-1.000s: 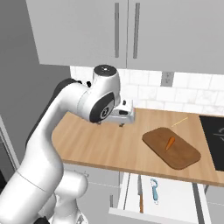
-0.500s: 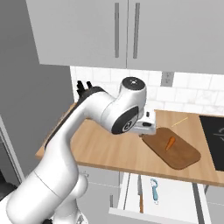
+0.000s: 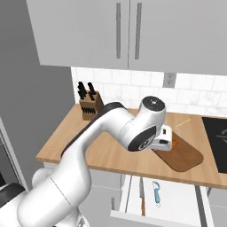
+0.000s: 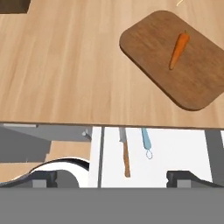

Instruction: Place the appropriate cutting tool for cutting the carrot skin on the cutting board.

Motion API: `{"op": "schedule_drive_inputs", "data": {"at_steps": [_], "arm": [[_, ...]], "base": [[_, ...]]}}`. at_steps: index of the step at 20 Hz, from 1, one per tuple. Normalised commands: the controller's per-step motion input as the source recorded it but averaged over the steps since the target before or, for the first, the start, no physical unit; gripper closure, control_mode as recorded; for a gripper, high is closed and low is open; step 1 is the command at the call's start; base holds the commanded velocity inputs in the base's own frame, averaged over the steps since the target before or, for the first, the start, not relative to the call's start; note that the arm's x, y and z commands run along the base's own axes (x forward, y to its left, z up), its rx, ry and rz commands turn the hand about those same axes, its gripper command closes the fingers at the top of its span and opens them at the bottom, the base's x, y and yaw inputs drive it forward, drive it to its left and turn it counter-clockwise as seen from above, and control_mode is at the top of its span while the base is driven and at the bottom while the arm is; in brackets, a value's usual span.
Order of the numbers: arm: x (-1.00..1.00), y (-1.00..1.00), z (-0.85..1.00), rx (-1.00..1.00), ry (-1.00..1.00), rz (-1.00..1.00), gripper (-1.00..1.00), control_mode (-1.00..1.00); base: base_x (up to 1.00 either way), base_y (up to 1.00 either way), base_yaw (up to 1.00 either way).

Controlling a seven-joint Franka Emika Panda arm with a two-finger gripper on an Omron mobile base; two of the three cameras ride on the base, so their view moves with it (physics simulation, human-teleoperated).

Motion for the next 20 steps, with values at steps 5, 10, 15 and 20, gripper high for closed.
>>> {"op": "schedule_drive_inputs", "data": {"at_steps": [5,10,15,20], "arm": [[-0.08,-0.31,-0.64,0.0,0.01,0.0,-1.0,-1.0],[-0.1,-0.4,-0.71,0.0,0.05,0.0,-1.0,-1.0],[-0.03,-0.39,-0.71,0.0,0.06,0.0,-1.0,-1.0],[0.0,-0.27,-0.6,0.0,0.05,0.0,-1.0,-1.0]], "base": [[0.0,0.0,0.0],[0.0,0.0,0.0],[0.0,0.0,0.0],[0.0,0.0,0.0]]}}
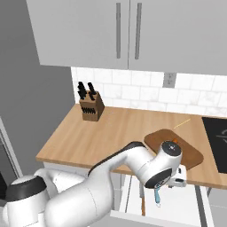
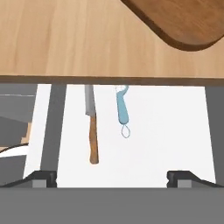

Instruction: Place the appropriate cutting tool for cutting the carrot skin on the cutting board.

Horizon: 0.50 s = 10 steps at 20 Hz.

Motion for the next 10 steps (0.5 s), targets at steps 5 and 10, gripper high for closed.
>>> {"op": "schedule_drive_inputs", "data": {"at_steps": [5,10], "arm": [[0.05,-0.14,-0.49,0.0,0.01,0.0,-1.0,-1.0],[0.23,0.0,-0.35,0.0,0.0,0.0,-1.0,-1.0]], "base": [[0.0,0.0,0.0],[0.0,0.0,0.0]]}}
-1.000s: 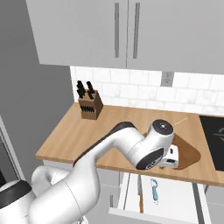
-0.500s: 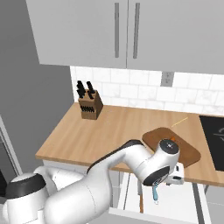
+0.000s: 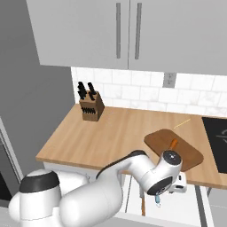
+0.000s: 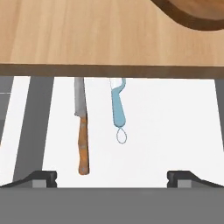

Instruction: Place the appropriate cutting tool for cutting the carrot skin on the cutting board.

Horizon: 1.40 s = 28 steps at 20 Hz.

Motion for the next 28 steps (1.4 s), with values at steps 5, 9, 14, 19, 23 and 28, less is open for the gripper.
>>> {"op": "schedule_drive_inputs", "data": {"at_steps": [5,9,14,19,23,28], "arm": [[0.13,0.0,-0.43,0.0,0.0,0.0,-1.0,-1.0],[0.0,0.0,-0.42,0.0,0.0,0.0,-1.0,-1.0],[0.0,0.0,-0.32,0.0,0.0,0.0,-1.0,-1.0],[0.0,0.0,-0.18,0.0,-0.03,0.0,-1.0,-1.0],[0.07,0.0,-0.22,0.01,-0.08,0.0,-1.0,-1.0],[0.07,-0.1,-0.21,0.1,-0.03,0.0,-1.0,-1.0]], "base": [[0.0,0.0,0.0],[0.0,0.0,0.0],[0.0,0.0,0.0],[0.0,0.0,0.0],[0.0,0.0,0.0],[0.0,0.0,0.0]]}}
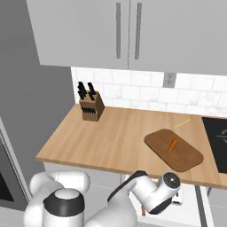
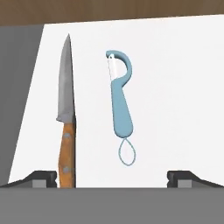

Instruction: Place the appropriate cutting tool for cutting the carrot skin on the cutting board.

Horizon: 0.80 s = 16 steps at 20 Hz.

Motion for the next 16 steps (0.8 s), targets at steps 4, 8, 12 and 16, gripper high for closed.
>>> {"op": "schedule_drive_inputs", "data": {"at_steps": [4,8,12,16], "arm": [[0.11,-0.02,-0.03,0.07,0.0,0.0,-1.0,-1.0],[0.13,-0.04,-0.03,0.03,0.0,0.0,-1.0,-1.0],[0.06,0.0,-0.21,0.0,0.0,0.0,-1.0,-1.0],[0.15,0.0,-0.27,0.0,0.0,0.0,-1.0,-1.0]], "base": [[0.0,0.0,0.0],[0.0,0.0,0.0],[0.0,0.0,0.0],[0.0,0.0,0.0]]}}
